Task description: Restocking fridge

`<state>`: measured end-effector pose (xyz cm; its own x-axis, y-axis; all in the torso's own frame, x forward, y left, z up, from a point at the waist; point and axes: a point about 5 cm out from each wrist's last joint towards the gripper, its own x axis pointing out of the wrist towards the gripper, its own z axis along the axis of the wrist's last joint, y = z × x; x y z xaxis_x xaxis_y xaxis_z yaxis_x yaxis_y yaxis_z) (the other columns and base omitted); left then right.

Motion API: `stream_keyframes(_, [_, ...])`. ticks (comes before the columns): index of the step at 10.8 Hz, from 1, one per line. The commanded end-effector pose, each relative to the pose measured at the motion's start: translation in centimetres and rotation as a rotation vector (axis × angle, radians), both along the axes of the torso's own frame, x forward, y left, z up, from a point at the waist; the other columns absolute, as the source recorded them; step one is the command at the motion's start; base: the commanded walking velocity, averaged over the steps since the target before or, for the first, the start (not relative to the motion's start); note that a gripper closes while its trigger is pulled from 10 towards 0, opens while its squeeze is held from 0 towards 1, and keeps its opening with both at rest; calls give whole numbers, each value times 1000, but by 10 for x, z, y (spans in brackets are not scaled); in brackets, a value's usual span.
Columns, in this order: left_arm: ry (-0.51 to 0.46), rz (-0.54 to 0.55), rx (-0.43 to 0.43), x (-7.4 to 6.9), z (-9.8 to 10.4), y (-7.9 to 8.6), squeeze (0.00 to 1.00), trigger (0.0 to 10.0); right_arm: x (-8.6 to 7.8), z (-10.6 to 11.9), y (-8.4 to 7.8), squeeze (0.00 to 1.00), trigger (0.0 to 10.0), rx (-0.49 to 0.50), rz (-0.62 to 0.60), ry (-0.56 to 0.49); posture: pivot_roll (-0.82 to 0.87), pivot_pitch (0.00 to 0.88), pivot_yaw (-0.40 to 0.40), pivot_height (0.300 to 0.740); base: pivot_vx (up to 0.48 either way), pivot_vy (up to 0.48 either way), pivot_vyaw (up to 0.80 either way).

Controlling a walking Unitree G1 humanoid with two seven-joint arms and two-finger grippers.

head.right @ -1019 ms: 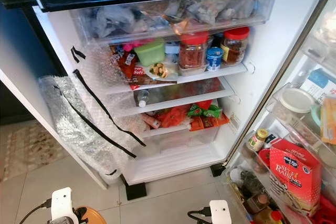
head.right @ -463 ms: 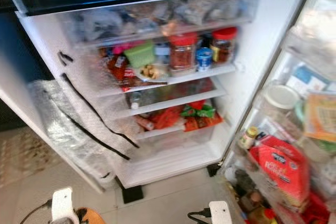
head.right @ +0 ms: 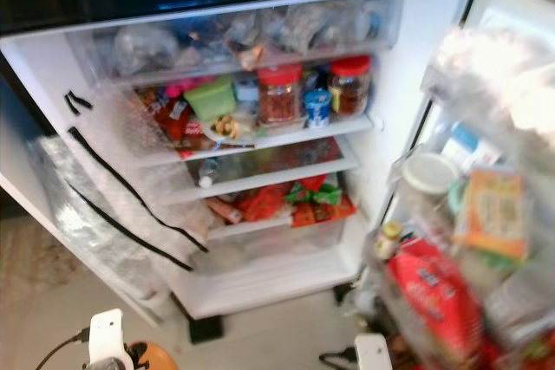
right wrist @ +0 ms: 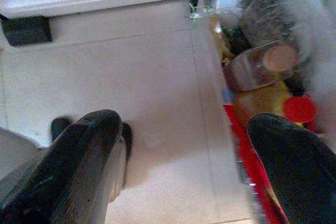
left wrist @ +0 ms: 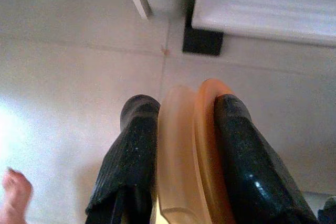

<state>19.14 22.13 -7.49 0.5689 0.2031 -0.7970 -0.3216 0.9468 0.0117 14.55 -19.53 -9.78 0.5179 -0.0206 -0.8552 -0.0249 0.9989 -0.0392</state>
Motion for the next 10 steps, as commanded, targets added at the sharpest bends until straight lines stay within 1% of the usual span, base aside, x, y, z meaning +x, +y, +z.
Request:
stream_keyframes(1, [47,-3,1,-10,-5,1,0,10000,-3,-2,6,0,10000,16,1,11,-142,36,13,740,0,-326,0])
stream_keyframes(3, [44,-4,6,-9,-5,1,0,10000,-2,-2,8,0,10000,20,1,12,-142,41,13,740,0,-298,0])
stream_keyframes(4, [31,-9,6,-7,-3,2,0,10000,-2,-2,8,0,10000,23,-5,12,-147,46,13,740,0,0,0])
stream_keyframes(5, [-30,-7,-3,7,4,2,0,10000,-3,-2,8,0,10000,24,-7,14,-143,47,13,740,0,0,0])
stream_keyframes(6, [-76,4,-13,17,10,2,0,10000,-4,-3,8,0,10000,24,-7,16,-142,51,14,740,0,0,0])
stream_keyframes(7, [-124,-19,-14,28,16,0,0,10000,-5,-3,7,0,10000,25,-8,18,-144,52,14,740,0,0,0])
stream_keyframes(9, [-306,18,-91,56,38,-2,0,10000,-7,-3,6,0,10000,27,-10,21,-144,61,12,740,0,0,0])
stream_keyframes(10, [-440,3,-166,75,54,-6,0,10000,-8,-4,7,0,10000,27,-1,25,-140,62,11,740,0,0,0])
